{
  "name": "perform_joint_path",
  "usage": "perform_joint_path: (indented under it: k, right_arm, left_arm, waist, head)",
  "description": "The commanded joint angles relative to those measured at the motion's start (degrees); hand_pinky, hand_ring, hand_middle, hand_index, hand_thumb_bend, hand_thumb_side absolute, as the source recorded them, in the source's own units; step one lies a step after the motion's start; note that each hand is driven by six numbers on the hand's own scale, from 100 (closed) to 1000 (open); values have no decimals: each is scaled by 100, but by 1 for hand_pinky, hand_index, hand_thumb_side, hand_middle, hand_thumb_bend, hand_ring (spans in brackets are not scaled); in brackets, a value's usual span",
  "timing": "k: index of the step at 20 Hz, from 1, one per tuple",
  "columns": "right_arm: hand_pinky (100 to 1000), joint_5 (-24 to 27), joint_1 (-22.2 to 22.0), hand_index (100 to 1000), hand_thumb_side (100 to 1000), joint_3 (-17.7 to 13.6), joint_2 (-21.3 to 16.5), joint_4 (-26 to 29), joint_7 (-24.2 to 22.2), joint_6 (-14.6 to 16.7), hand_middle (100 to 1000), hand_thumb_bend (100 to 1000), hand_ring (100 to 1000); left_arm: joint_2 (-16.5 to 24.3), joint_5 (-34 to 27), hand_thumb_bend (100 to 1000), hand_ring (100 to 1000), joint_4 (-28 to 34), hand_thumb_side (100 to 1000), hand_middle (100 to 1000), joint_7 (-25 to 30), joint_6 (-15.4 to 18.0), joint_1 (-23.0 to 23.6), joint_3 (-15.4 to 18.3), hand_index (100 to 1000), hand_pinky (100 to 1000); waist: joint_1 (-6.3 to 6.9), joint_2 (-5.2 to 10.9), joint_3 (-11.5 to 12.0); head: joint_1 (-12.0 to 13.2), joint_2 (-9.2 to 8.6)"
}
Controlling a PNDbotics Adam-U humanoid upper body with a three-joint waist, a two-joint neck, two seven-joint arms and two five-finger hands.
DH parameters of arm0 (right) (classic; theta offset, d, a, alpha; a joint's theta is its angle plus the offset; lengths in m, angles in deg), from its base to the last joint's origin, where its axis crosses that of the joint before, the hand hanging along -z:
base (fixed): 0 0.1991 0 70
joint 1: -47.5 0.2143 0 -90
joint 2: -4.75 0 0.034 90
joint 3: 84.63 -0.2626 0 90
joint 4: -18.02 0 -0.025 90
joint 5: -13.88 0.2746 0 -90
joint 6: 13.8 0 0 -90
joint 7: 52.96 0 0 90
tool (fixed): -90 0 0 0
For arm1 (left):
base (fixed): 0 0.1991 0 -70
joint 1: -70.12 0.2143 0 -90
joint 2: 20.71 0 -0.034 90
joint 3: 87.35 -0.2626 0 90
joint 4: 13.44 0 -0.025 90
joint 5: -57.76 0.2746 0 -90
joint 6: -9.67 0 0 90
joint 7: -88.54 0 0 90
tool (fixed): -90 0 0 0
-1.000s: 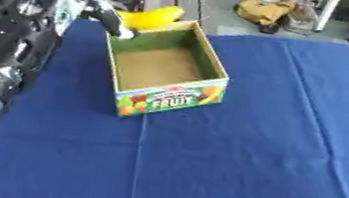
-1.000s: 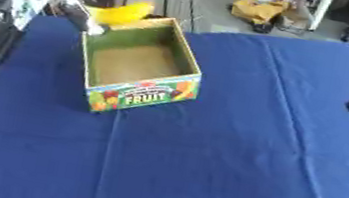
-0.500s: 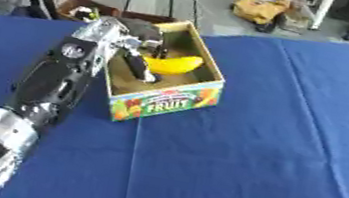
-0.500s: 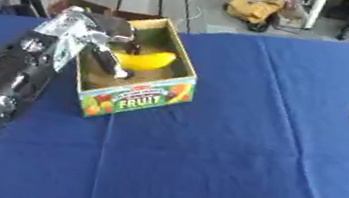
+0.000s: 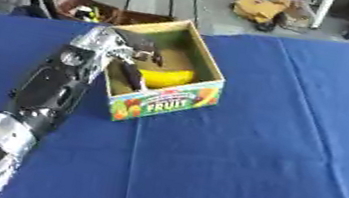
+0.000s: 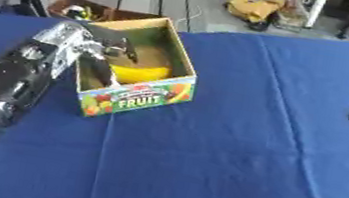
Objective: Pick up objects on the table and place them in the box.
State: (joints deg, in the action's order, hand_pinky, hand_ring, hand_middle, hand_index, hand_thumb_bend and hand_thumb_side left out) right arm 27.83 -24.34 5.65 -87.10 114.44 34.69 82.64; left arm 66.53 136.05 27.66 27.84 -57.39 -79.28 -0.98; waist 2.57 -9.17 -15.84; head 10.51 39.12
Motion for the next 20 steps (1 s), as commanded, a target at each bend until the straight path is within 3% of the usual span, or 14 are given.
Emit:
perform_joint_path:
  k: [1, 3, 4, 9, 15, 16, 17, 18, 19, 20]
  right_arm:
    - [687, 23, 49, 761, 897, -81, -87, 65, 21, 21, 630, 100, 597]
    - [686, 16, 40, 761, 896, -102, -101, 65, 37, 27, 630, 100, 597]
    - [687, 14, 41, 761, 894, -115, -107, 67, 47, 32, 630, 100, 597]
    - [687, 3, 40, 762, 892, -171, -164, 77, 106, 56, 631, 100, 598]
    - [687, 0, 51, 762, 892, -169, -178, 81, 113, 58, 631, 100, 598]
    - [687, -1, 52, 761, 890, -170, -181, 81, 115, 58, 633, 100, 600]
    - [687, -3, 55, 761, 890, -182, -196, 80, 128, 61, 633, 100, 600]
    - [729, -16, 76, 746, 828, -205, -223, 97, 150, 74, 708, 100, 714]
    - [745, -65, 156, 748, 817, -286, -306, 175, 204, 123, 732, 100, 743]
    - [760, -134, 268, 753, 759, -398, -420, 286, 275, 192, 750, 100, 765]
  left_arm:
    - [243, -150, 1000, 883, 289, 810, 837, -134, 70, -80, 159, 896, 970]
    - [296, -330, 994, 870, 574, 901, 826, -314, 142, -58, 377, 885, 944]
    - [333, -427, 916, 852, 730, 955, 809, -410, 183, -47, 500, 869, 920]
    - [519, -899, 854, 832, 1497, 968, 786, -883, 251, 124, 876, 847, 878]
    - [655, -1450, 854, 832, 2128, 968, 786, -1433, -112, 434, 547, 847, 878]
    - [683, -1544, 799, 815, 2131, 965, 767, -1527, -154, 447, 499, 829, 847]
    - [718, -1638, 799, 815, 2196, 965, 767, -1622, -195, 460, 535, 829, 847]
    - [761, -1733, 432, 793, 2307, 955, 744, -1716, -225, 512, 592, 781, 789]
    - [853, -1825, 414, 793, 2435, 962, 744, -1808, -220, 609, 689, 781, 793]
    - [970, -1915, 401, 795, 2571, 845, 749, -1898, -173, 669, 810, 785, 799]
  waist:
    - [-38, 112, 44]
    - [-43, 121, 103]
    - [-46, 122, 133]
    - [-63, 131, 254]
    - [-51, 126, 253]
    - [-53, 129, 259]
    - [-59, 135, 288]
    - [-76, 153, 319]
    - [-118, 232, 403]
    - [-150, 344, 518]
  head:
    - [-57, -45]
    - [-97, -36]
    - [-118, -38]
    - [-239, -30]
    - [-240, -36]
    - [-245, -32]
    - [-263, -24]
    - [-267, 38]
    - [-278, 189]
    - [-309, 340]
